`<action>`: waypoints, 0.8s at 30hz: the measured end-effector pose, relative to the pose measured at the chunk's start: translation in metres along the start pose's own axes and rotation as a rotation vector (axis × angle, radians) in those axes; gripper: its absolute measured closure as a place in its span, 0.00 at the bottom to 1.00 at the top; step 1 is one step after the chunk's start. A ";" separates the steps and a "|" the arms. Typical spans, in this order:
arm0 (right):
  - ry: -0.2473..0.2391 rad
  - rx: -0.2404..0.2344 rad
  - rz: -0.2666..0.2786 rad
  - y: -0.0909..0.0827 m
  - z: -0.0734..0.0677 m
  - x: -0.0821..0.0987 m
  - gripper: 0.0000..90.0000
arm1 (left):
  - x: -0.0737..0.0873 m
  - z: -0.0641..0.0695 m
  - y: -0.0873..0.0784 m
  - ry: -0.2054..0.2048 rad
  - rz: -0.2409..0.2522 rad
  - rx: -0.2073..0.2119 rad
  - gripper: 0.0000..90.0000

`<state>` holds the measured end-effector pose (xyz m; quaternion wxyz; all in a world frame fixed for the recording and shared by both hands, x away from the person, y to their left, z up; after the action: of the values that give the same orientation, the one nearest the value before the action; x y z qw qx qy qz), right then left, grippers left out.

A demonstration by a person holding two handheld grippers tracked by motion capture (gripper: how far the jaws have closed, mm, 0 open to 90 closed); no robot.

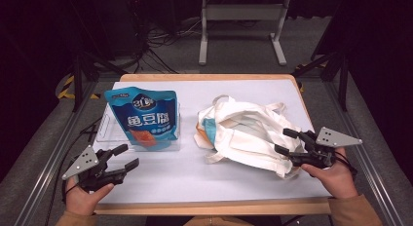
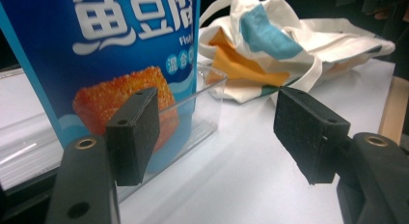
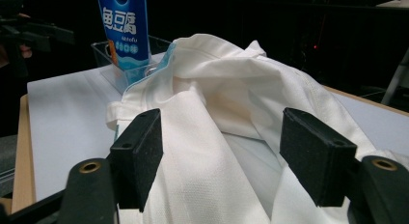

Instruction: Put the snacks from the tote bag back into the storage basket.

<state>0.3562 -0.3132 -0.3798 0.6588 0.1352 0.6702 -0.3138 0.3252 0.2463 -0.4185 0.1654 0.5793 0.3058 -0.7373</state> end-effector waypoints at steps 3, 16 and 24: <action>-0.010 0.008 0.006 0.003 -0.004 0.005 0.36 | 0.010 -0.002 0.008 -0.001 -0.027 0.004 0.38; 0.000 0.017 -0.035 0.015 -0.010 0.026 0.36 | 0.026 0.002 0.024 0.055 -0.103 -0.013 0.38; -0.004 0.015 -0.030 0.016 -0.011 0.027 0.35 | 0.031 -0.009 0.025 -0.075 -0.109 -0.052 0.39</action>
<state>0.3545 -0.3007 -0.4110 0.6543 0.1294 0.6684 -0.3292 0.3386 0.2366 -0.4563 0.1515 0.5291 0.3495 -0.7582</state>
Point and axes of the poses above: each handheld gripper's, and its own axes: y roughly forward along the jaws, x roughly out of its underside, z roughly to its right, the point moved 3 cm from there along y, roughly forward along the jaws, and after that the axes turned 4 degrees about -y, right-handed, at the moved point
